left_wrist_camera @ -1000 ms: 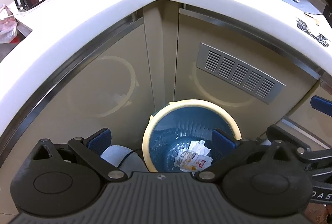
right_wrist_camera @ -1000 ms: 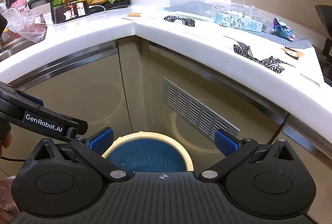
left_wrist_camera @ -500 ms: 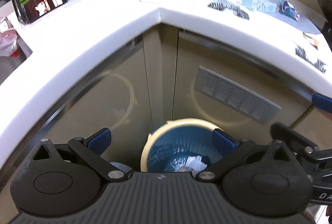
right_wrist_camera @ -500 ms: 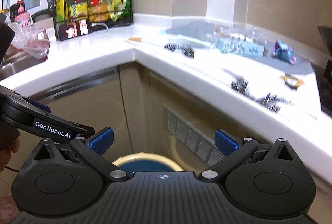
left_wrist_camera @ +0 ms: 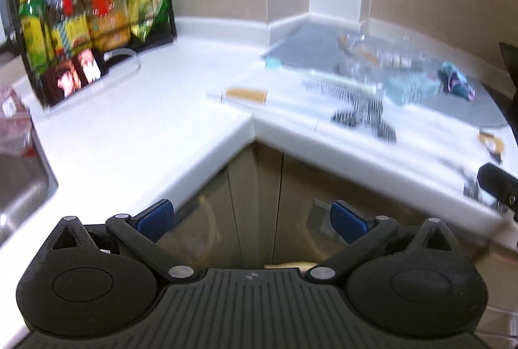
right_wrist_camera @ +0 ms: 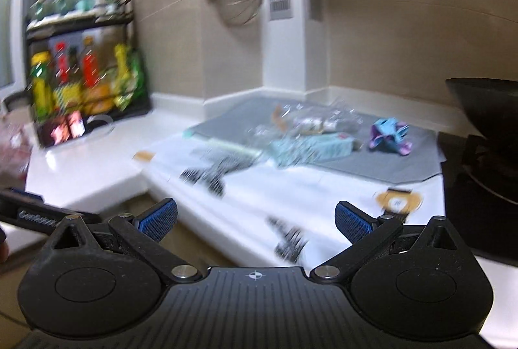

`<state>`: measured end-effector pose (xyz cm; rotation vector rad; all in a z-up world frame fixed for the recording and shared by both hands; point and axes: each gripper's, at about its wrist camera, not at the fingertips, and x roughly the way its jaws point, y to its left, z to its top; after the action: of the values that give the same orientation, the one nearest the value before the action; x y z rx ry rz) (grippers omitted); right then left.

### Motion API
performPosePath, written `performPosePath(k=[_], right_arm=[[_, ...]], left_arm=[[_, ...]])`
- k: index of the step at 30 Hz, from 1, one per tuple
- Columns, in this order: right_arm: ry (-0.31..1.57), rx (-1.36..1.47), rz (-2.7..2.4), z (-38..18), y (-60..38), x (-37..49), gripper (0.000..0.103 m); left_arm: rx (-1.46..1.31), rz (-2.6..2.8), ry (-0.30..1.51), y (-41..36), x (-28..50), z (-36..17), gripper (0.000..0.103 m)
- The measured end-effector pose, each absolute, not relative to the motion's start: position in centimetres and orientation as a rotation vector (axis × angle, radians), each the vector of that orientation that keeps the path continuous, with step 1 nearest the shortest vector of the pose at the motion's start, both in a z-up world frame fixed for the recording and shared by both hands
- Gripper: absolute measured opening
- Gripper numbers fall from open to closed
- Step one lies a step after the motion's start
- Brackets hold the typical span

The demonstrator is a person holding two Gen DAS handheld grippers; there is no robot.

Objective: Collect trash
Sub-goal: 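Raise both tools from the bin back toward the counter mat, then grasp the blue-and-white printed box with the right tool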

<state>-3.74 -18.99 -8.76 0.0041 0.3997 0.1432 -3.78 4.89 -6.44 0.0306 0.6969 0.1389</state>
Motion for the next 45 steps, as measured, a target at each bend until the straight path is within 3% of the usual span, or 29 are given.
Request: performPosePath(k=[7, 14, 24, 33, 45], right_arm=[[0.386, 0.109, 0.039, -7.5, -20.8, 3.9, 0.103], [0.511, 0.279, -0.184, -9.2, -21.4, 14.9, 0.103], [0.657, 0.175, -0.275, -12.4, -20.1, 24.1, 0.103], [0.636, 0.16, -0.323, -12.8, -25.3, 20.2, 0.103], [0.652, 0.112, -0.265, -13.5, -26.1, 18.8, 0.103]], left_arm=[[0.051, 0.167, 0.628, 4.8, -1.2, -3.6, 0.103], [0.005, 0.186, 0.62, 6.2, -0.3, -2.7, 0.103], [-0.001, 0.209, 0.622, 7.7, 0.5, -2.5, 0.103], [0.011, 0.126, 0.573, 5.2, 3.5, -0.5, 0.103], [0.158, -0.22, 0.558, -4.5, 17.3, -0.5, 0.103]])
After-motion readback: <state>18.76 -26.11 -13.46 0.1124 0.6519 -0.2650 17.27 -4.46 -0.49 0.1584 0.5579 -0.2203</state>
